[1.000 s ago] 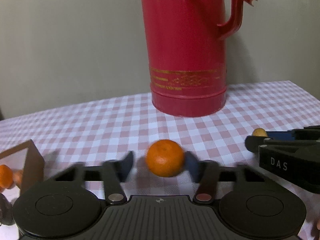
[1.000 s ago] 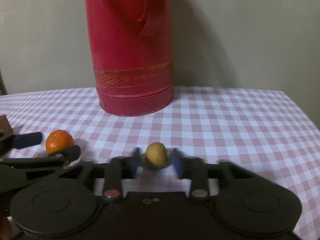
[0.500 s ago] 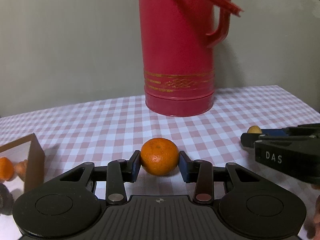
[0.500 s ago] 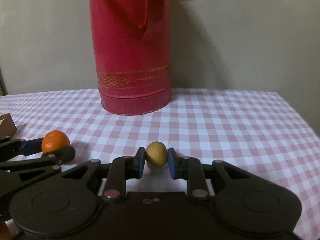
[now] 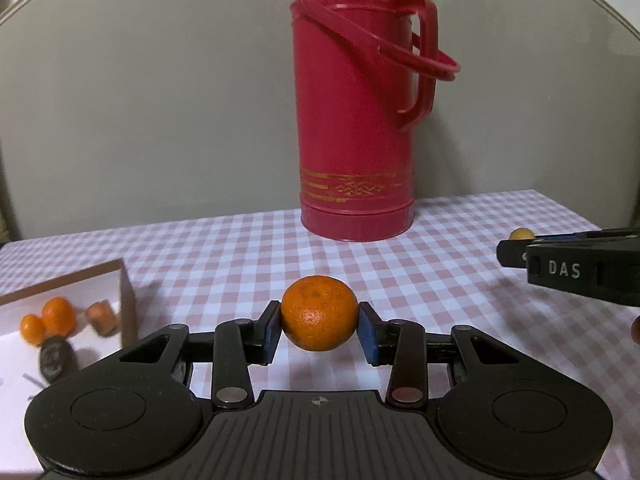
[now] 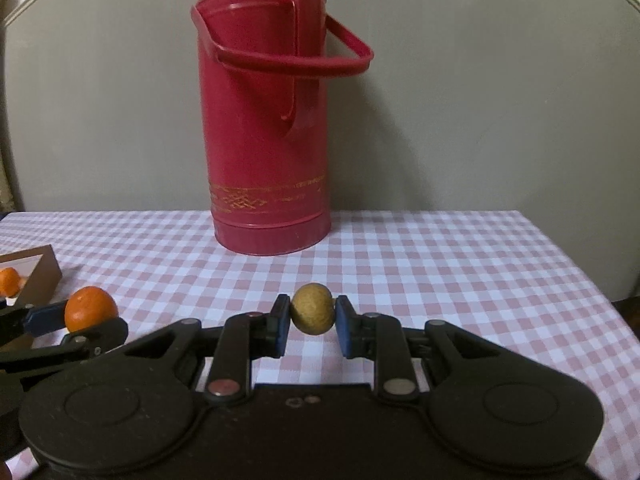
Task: Organize fruits
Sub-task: 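Carry the orange and tan nut over the box tray with both tools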
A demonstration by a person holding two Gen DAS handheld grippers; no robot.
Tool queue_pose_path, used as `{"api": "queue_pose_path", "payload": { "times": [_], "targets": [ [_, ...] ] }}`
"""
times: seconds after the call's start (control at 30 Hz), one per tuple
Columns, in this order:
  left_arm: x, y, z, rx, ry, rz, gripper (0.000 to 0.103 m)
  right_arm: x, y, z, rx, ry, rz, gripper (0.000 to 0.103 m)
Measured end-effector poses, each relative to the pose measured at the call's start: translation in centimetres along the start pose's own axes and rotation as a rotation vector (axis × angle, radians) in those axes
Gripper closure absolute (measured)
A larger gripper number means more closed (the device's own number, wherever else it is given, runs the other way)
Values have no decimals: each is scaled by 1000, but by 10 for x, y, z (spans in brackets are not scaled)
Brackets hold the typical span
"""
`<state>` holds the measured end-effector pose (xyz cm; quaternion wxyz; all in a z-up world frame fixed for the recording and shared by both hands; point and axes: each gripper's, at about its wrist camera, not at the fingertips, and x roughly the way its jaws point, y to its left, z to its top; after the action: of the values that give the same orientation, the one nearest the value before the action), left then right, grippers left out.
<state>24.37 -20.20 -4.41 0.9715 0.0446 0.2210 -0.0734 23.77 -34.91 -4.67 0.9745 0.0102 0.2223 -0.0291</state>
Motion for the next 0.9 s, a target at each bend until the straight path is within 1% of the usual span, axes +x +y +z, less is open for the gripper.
{"api": "queue_pose_path", "payload": {
  "times": [0.2,0.37,0.77,0.9],
  "targets": [
    [-35,5,-10,-14,-44,27,63,-41,6,-11,1,-59,11,88],
    [-64,19,-19,-26,-54,41,63,-71,20,-21,-32,-87,24,88],
    [-120,36,-42,-28,-69,81,63,-119,44,-43,-60,-92,71,88],
    [-137,41,-46,-25,-87,98,63,-132,52,-49,-70,-99,88,88]
  ]
}}
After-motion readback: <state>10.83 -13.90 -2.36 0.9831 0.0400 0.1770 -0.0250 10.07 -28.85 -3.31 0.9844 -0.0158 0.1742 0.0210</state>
